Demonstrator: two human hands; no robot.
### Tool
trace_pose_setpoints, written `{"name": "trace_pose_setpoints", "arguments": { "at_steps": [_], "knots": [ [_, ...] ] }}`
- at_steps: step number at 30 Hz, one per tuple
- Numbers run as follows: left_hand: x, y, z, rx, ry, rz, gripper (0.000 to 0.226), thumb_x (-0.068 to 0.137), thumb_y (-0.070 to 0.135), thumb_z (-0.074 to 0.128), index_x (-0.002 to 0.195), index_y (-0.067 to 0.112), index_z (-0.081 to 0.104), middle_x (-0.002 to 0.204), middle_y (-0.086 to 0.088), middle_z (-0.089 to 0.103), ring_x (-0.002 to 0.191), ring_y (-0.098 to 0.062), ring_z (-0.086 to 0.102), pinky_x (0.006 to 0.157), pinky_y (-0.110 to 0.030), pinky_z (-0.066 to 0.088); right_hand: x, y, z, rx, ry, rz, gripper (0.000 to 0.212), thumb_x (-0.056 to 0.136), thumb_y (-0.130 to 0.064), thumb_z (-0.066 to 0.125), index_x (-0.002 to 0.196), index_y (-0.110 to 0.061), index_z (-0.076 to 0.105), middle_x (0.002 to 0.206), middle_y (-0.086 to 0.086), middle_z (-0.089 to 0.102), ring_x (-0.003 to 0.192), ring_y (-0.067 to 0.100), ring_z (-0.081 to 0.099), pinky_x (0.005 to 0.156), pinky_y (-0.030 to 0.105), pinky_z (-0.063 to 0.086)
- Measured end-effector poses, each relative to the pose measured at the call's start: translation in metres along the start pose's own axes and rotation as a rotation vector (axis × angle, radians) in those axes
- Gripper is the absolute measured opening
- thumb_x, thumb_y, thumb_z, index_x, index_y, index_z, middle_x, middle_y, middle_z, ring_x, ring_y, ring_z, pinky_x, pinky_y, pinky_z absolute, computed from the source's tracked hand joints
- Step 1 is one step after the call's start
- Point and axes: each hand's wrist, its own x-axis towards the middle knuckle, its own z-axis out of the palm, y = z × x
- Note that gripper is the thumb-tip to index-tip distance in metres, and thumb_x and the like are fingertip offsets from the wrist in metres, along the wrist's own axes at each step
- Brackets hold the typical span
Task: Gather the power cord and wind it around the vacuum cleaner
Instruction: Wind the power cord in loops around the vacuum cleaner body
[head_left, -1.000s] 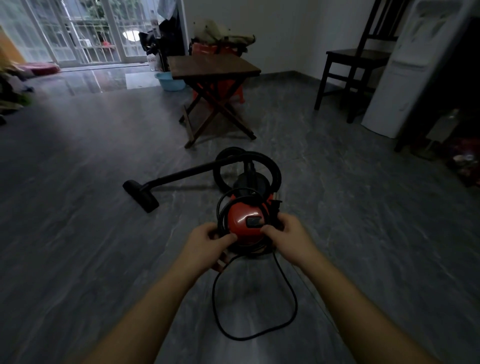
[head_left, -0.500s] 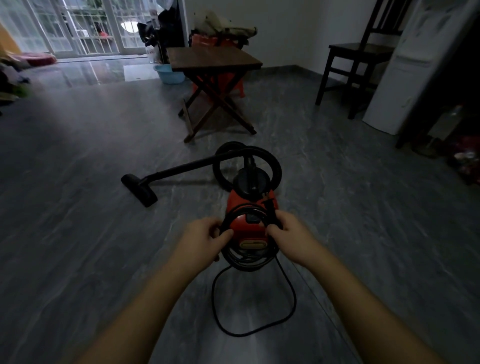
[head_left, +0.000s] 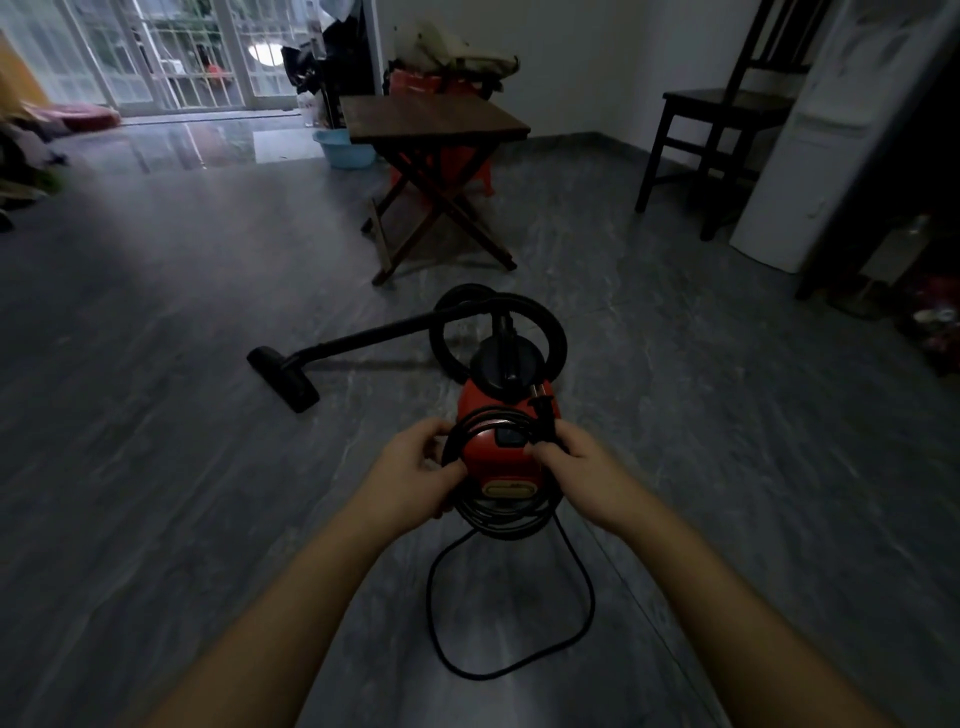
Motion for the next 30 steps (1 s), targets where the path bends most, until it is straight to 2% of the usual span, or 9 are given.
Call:
{"name": "trace_pose_setpoints", "arguments": {
  "at_steps": [3,7,10,14,17,21,24,27,30],
  "knots": [
    [0.0,0.001,-0.002,0.031,0.019,0.025,0.034,0.088,0.004,0.064,0.119,0.019,0.059,0.082,-0.009,0.06,0.055,-0.011,0.056,0.048,-0.019,0.046,0.0,0.0,-0.001,0.025,-0.004,-0.033,0.013,0.097,-0.024,0.055,0.104,-0.03,0.065,0.106,0.0,0.071,0.102,0.018,0.068,0.093,0.038,0.054],
    [-0.001,0.001,-0.006,0.088,0.011,0.03,0.051,0.085,0.0,0.063,0.128,0.025,0.053,0.098,-0.012,0.064,0.066,-0.008,0.055,0.055,-0.012,0.045,-0.003,-0.002,-0.002,-0.005,-0.017,-0.028,0.019,0.098,-0.012,0.053,0.092,-0.028,0.059,0.086,0.0,0.067,0.083,0.016,0.065,0.076,0.03,0.052],
    [-0.004,0.004,-0.006,0.096,-0.025,0.052,0.058,0.082,-0.004,0.063,0.128,0.029,0.05,0.099,-0.013,0.063,0.074,-0.01,0.058,0.062,-0.014,0.049,-0.002,-0.003,-0.005,0.042,-0.035,-0.019,0.019,0.098,-0.011,0.052,0.105,-0.025,0.063,0.107,0.011,0.071,0.101,0.025,0.068,0.09,0.04,0.056],
    [-0.005,0.005,-0.006,0.09,-0.032,0.106,0.053,0.085,0.002,0.065,0.106,0.048,0.051,0.088,-0.009,0.062,0.072,-0.009,0.057,0.064,-0.015,0.051,0.002,-0.004,-0.014,0.108,-0.034,-0.001,0.022,0.098,-0.013,0.053,0.115,-0.017,0.066,0.114,0.016,0.07,0.105,0.03,0.068,0.093,0.045,0.056],
    [-0.007,0.002,-0.005,0.101,-0.008,0.121,0.031,0.086,0.008,0.068,0.099,0.035,0.061,0.075,-0.004,0.061,0.06,-0.004,0.055,0.059,-0.015,0.048,0.003,-0.001,-0.01,0.085,-0.012,-0.023,0.02,0.097,-0.013,0.054,0.111,-0.02,0.067,0.107,0.01,0.071,0.101,0.024,0.067,0.094,0.043,0.053],
    [-0.004,-0.005,-0.005,0.219,0.058,0.155,0.007,0.088,0.018,0.07,0.093,0.022,0.073,0.075,0.001,0.07,0.058,-0.003,0.062,0.056,-0.018,0.048,0.003,0.006,-0.002,0.061,-0.03,-0.023,0.02,0.098,-0.01,0.052,0.109,-0.018,0.067,0.109,0.008,0.07,0.108,0.025,0.065,0.102,0.05,0.049],
    [-0.001,-0.007,-0.004,0.278,0.073,0.163,0.01,0.089,0.017,0.069,0.095,0.016,0.076,0.073,0.002,0.073,0.059,-0.008,0.066,0.057,-0.02,0.052,0.004,0.006,-0.001,0.065,-0.047,-0.014,0.022,0.098,-0.01,0.052,0.112,-0.018,0.067,0.11,0.006,0.071,0.109,0.023,0.065,0.102,0.049,0.05],
    [0.003,-0.009,-0.003,0.343,0.121,0.155,0.008,0.087,0.019,0.071,0.094,0.021,0.074,0.08,0.006,0.071,0.067,-0.007,0.066,0.064,-0.027,0.054,0.006,0.006,-0.001,0.061,-0.061,0.0,0.023,0.1,-0.014,0.05,0.116,-0.019,0.066,0.114,0.007,0.071,0.11,0.021,0.066,0.102,0.048,0.05],
    [0.001,-0.01,0.001,0.38,0.153,0.203,0.039,0.081,0.022,0.077,0.118,0.025,0.063,0.102,0.01,0.061,0.083,-0.006,0.059,0.069,-0.01,0.043,0.006,0.007,0.0,0.055,-0.076,0.014,0.023,0.098,-0.016,0.051,0.115,-0.02,0.067,0.112,0.005,0.072,0.108,0.02,0.067,0.101,0.047,0.051]
  ]
}}
